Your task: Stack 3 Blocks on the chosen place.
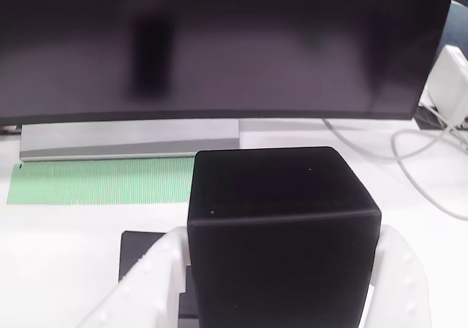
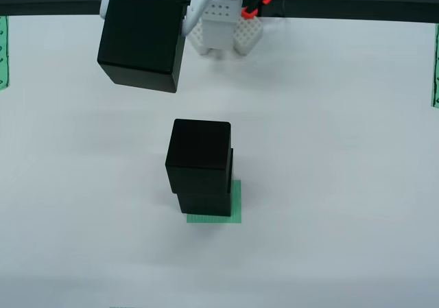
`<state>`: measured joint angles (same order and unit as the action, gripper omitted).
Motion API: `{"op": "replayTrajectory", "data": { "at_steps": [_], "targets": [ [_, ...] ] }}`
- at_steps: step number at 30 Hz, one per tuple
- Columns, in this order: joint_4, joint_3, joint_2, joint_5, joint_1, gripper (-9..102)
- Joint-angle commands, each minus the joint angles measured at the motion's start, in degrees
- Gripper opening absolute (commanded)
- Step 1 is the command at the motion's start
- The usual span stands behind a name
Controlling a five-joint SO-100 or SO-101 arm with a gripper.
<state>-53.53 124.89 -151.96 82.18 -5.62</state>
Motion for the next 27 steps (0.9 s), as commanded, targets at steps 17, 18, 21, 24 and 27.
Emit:
{"op": "replayTrajectory", "data": {
  "at_steps": [17, 18, 21, 24, 27],
  "targets": [
    [74.6, 37.1, -1.8, -3.6, 2.6, 24],
    [75.7, 38.4, -2.7, -3.6, 2.9, 24],
    [78.9, 41.2, -4.4, -4.0, 3.5, 24],
    [80.9, 42.0, -5.1, -4.0, 3.5, 24],
    [82.5, 43.2, -6.3, -4.0, 3.7, 24]
  ]
}}
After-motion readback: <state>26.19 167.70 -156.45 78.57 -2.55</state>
